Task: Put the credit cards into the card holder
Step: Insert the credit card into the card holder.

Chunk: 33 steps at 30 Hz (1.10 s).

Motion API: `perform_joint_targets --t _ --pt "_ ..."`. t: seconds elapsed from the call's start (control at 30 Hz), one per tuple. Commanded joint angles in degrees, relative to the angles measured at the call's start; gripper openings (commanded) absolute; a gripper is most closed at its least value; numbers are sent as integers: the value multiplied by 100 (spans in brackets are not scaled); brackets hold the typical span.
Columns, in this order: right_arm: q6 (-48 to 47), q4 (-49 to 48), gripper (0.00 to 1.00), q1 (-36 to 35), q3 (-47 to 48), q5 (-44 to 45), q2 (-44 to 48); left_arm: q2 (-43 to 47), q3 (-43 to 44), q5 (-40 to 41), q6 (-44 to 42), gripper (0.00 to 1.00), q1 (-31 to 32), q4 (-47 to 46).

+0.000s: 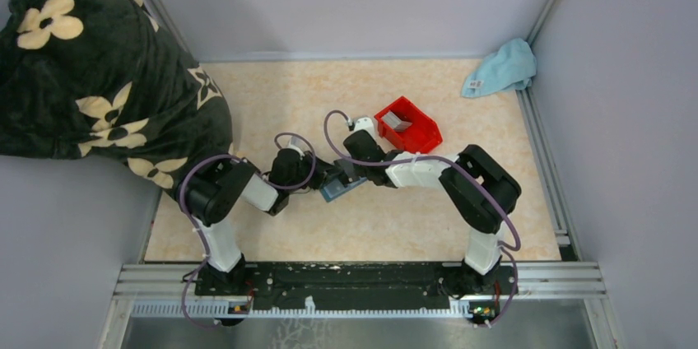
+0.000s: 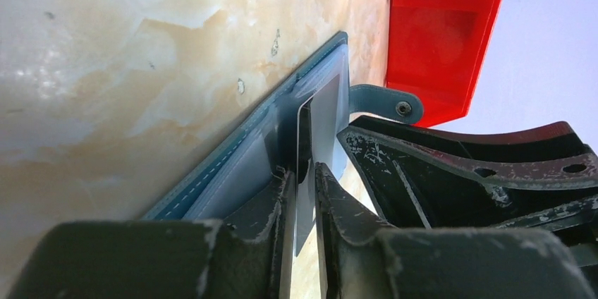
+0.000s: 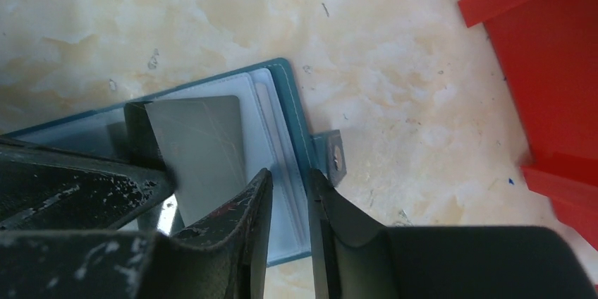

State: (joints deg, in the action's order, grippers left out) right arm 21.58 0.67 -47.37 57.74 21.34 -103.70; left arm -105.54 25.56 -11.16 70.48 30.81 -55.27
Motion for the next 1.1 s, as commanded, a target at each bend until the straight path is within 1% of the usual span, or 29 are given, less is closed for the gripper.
perform_joint_targets --t 0.0,0.27,0.4,0.57,0.63,0.8,1.07 --pt "-128 434 26 44 -135 270 291 118 177 167 -386 25 62 1316" --pt "-94 419 24 87 -226 349 367 248 667 194 -765 28 92 2505" --pt "-76 401 20 105 -252 401 392 256 850 244 -946 28 105 2964" --pt "-67 382 11 161 -289 457 472 165 1138 300 -1168 27 136 3596" --pt "-67 376 8 195 -310 467 496 127 1236 321 -1229 27 149 3773" --pt "-93 381 4 246 -292 429 479 94 1377 392 -1355 27 149 4041" --pt "-72 321 3 259 -340 289 350 18 1714 520 -1585 27 196 4586"
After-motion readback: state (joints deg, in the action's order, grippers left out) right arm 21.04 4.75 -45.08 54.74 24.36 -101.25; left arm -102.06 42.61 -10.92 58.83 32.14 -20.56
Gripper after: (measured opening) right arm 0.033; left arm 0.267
